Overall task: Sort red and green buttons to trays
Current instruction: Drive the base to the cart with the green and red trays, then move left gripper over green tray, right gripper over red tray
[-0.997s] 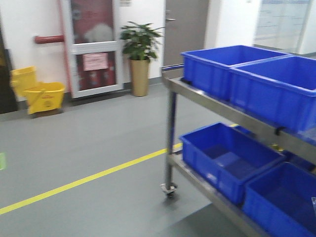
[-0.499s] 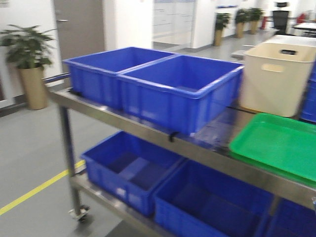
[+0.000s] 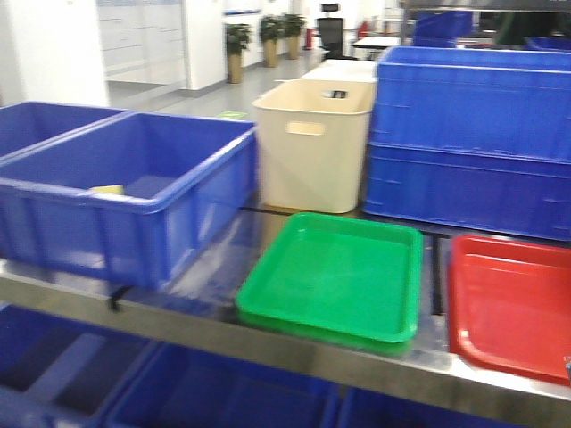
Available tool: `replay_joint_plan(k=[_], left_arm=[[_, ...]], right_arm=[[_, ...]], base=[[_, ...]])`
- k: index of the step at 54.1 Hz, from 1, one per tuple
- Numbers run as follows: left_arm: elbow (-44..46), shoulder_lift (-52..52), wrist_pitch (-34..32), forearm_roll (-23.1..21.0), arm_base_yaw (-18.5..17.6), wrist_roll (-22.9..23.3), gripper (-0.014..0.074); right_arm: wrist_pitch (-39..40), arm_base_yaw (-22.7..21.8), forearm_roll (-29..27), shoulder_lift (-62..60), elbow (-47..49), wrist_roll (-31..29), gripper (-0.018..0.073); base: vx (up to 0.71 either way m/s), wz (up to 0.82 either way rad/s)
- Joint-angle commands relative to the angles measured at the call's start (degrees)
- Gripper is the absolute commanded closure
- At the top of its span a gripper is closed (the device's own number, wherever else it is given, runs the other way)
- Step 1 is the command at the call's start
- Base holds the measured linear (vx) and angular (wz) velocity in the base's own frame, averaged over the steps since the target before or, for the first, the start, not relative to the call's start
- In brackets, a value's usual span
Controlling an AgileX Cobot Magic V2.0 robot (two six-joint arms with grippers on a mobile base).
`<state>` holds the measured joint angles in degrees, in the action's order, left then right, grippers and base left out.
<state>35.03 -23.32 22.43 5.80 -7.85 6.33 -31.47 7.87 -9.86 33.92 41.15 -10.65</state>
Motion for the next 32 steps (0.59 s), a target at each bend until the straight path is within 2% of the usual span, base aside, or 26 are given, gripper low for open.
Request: replay_joint_plan(k=[1,21,32], left_arm=[[1.5,-0.4,-5.0,-0.2,-0.4,0.1,0.0596],[1.5,-0.4,-5.0,-0.2,-0.4,0.1,0.0596],[1.5,-0.4,-5.0,-0.2,-0.4,0.1,0.0596]], right_arm=[[5.1,0.0,0.0,0.3,1.8,0.1,0.0568],[5.1,0.0,0.0,0.3,1.8,0.1,0.0568],[5.1,0.0,0.0,0.3,1.8,0.1,0.0568]], base=[[0.21,-0.59],[0.21,-0.52],[0.2,-0.35]])
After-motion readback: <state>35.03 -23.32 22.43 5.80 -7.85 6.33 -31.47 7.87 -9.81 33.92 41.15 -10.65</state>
